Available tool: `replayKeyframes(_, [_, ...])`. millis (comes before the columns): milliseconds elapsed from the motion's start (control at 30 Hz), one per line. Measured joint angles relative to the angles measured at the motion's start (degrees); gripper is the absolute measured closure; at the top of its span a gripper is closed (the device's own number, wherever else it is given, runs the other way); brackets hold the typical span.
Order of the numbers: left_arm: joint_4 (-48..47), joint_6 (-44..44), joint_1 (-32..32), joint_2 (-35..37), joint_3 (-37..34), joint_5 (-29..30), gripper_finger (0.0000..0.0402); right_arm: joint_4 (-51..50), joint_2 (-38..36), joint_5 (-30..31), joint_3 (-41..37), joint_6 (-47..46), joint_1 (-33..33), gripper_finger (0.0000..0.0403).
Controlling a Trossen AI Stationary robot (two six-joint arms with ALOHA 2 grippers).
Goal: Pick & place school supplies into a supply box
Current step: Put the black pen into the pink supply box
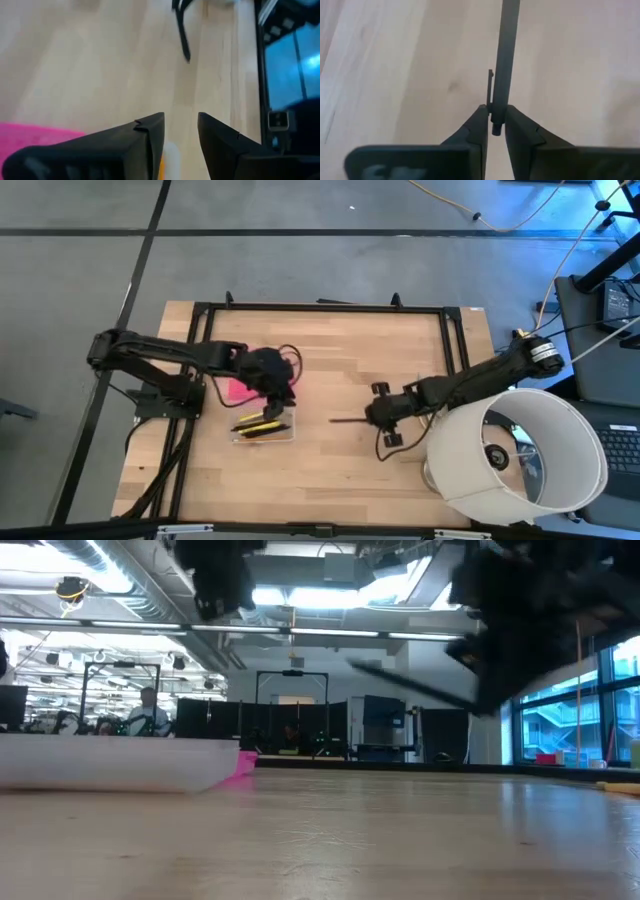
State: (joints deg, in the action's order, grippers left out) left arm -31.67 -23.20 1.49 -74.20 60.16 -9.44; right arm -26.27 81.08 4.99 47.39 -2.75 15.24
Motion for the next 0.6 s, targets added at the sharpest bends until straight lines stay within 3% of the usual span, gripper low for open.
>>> replayKeyframes(167, [0.9,2.9,-0.5,6.8,0.0,3.4,0.0292,0.9,-1.6,4.9,6.0,0.2,-3.5,0.0348])
replayKeyframes(333, [5.5,5.7,-0.4,11.2,0.0,8.2,0.0294,9.4,-4.1,8.4,11.1,-1.3,-6.5,0.0349])
replayKeyframes(600, [25.6,7.5,-0.4,8.8,0.0,6.9,0.0292,27.0,-4.8,4.7,14.8,1.6,-8.6,0.0349])
